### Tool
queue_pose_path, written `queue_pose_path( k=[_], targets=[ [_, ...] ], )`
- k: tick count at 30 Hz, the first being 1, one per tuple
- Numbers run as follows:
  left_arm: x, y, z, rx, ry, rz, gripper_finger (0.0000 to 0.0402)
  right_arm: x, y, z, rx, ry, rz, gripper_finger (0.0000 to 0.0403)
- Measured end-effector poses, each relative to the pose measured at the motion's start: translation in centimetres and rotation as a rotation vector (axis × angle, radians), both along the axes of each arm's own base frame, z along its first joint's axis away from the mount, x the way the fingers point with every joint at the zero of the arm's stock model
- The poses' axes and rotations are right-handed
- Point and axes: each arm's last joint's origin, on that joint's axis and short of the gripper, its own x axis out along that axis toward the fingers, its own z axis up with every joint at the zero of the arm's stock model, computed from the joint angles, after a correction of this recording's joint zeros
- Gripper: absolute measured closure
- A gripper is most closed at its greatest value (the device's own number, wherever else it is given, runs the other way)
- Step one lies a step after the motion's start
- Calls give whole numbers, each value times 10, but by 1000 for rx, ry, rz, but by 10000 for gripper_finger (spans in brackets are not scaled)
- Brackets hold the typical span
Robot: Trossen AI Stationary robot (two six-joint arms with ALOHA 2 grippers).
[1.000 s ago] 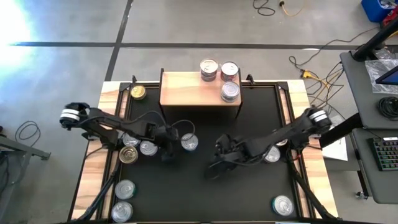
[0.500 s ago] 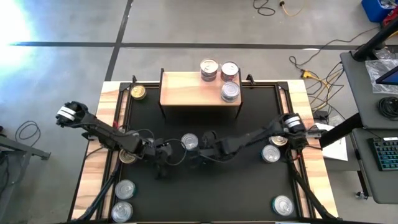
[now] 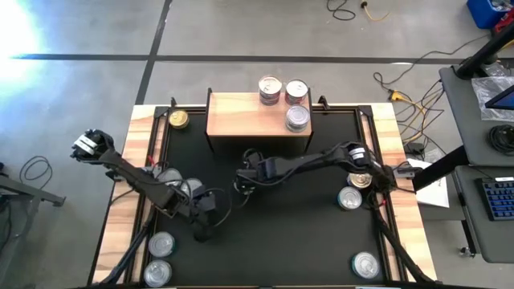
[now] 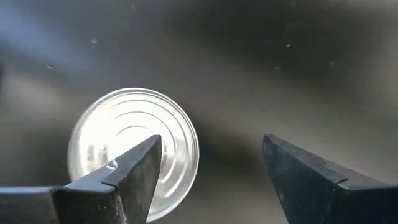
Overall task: Stack canned seafood by type on shelf
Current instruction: Put the yellow-blue tuna can on the shelf
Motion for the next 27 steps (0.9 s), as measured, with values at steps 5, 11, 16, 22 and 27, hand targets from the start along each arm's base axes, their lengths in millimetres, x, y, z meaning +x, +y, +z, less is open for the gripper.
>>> queue_pose_path(
  k=[5,11,16,22,27],
  targets=[
    [-5,-7,0,8,-33,41,45,8,0,-17,39,35,14,147],
    [-16,-17,-5,-19,-62,110,45,1,18,-13,152,117,22,158],
    [-19,-18,-7,-24,-68,130,45,1,41,20,305,43,96,160],
    [-15,-17,-3,96,-174,131,45,-2,36,56,175,-20,170,150],
    [-7,-7,-11,254,-256,253,45,-7,15,43,98,65,115,148]
  ],
)
